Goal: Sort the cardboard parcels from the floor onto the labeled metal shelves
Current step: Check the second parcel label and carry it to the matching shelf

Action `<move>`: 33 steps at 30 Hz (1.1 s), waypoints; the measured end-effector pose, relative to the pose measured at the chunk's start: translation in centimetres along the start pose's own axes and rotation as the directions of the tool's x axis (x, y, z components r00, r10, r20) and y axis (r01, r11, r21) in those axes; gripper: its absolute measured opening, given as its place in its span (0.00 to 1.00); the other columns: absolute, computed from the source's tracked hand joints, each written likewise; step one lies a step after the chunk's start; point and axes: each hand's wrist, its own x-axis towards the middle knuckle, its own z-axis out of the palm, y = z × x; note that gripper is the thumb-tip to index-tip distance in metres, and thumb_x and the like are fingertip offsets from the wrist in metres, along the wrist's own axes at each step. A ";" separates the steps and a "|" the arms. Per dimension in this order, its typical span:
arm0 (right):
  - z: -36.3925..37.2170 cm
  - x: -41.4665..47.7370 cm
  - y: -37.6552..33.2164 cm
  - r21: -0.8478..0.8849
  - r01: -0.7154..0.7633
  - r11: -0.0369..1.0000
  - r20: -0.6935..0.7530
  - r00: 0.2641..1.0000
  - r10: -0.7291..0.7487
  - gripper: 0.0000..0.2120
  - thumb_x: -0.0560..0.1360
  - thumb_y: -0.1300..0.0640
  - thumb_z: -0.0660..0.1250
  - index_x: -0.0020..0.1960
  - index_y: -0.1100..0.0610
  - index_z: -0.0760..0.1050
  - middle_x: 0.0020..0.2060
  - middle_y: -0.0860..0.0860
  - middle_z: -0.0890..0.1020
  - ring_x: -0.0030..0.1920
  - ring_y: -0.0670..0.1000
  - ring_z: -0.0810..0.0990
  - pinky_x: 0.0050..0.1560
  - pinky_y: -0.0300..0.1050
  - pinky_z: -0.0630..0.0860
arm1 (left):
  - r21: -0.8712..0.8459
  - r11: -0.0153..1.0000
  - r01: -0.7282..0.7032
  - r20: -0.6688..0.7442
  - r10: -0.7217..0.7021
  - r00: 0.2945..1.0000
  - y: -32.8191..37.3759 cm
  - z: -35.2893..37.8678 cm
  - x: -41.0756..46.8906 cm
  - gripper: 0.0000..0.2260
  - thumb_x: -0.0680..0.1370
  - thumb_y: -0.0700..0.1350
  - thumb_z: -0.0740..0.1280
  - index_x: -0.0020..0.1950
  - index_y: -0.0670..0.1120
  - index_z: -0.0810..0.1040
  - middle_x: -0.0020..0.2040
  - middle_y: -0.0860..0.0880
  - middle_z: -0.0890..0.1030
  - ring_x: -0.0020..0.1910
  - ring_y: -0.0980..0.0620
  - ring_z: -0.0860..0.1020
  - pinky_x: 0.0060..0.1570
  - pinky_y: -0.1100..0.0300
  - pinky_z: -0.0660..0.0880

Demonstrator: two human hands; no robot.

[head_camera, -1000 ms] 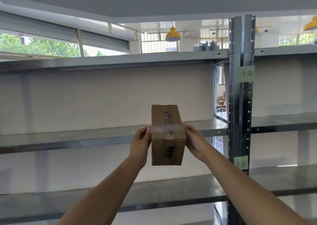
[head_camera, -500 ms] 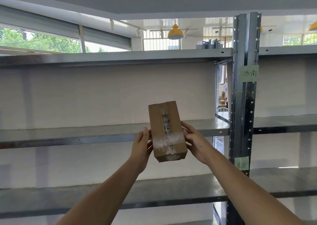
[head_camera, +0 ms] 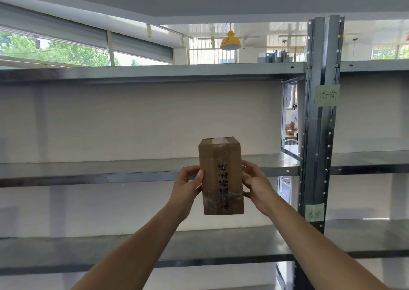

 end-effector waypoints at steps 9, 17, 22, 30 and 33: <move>1.0 -0.6 0.8 -0.039 -0.027 0.999 -0.053 0.998 0.025 0.21 0.81 0.69 0.59 0.65 0.48 0.78 0.60 0.48 0.80 0.61 0.53 0.79 0.57 0.59 0.81 | 0.061 0.998 0.005 -0.076 0.000 0.997 1.3 -0.2 -0.4 0.12 0.85 0.47 0.59 0.64 0.49 0.78 0.58 0.49 0.82 0.55 0.52 0.80 0.51 0.48 0.79; 3.2 -1.7 1.0 -0.222 0.053 0.974 -0.133 0.988 -0.084 0.19 0.75 0.66 0.72 0.61 0.53 0.70 0.55 0.51 0.78 0.48 0.48 0.80 0.38 0.42 0.83 | 0.063 0.997 0.054 -0.245 -0.037 0.969 1.1 -2.0 0.3 0.15 0.86 0.47 0.54 0.57 0.46 0.80 0.48 0.47 0.81 0.47 0.49 0.77 0.43 0.55 0.72; 3.7 -1.6 1.1 -0.351 0.059 0.935 -0.090 0.991 -0.096 0.22 0.76 0.62 0.72 0.66 0.51 0.69 0.56 0.48 0.76 0.53 0.48 0.75 0.47 0.42 0.79 | 0.044 0.996 0.073 -0.268 -0.058 0.962 0.5 -2.5 0.7 0.16 0.86 0.48 0.55 0.53 0.47 0.81 0.48 0.45 0.81 0.48 0.47 0.77 0.44 0.55 0.72; 3.4 -1.6 1.2 -0.334 0.036 0.942 -0.053 0.997 -0.056 0.26 0.76 0.60 0.72 0.68 0.44 0.67 0.56 0.47 0.77 0.60 0.51 0.75 0.53 0.45 0.76 | 0.052 0.996 0.075 -0.233 -0.061 0.971 0.3 -3.2 0.5 0.20 0.86 0.41 0.52 0.66 0.62 0.74 0.54 0.46 0.83 0.55 0.45 0.79 0.53 0.43 0.79; 3.1 -1.3 1.3 -0.264 0.014 0.964 -0.096 0.995 -0.041 0.37 0.77 0.63 0.69 0.77 0.45 0.53 0.59 0.47 0.76 0.63 0.50 0.73 0.61 0.51 0.73 | -0.016 0.996 0.087 -0.114 -0.088 0.990 0.6 -3.2 0.4 0.24 0.86 0.39 0.54 0.74 0.66 0.66 0.59 0.45 0.81 0.61 0.42 0.78 0.57 0.31 0.75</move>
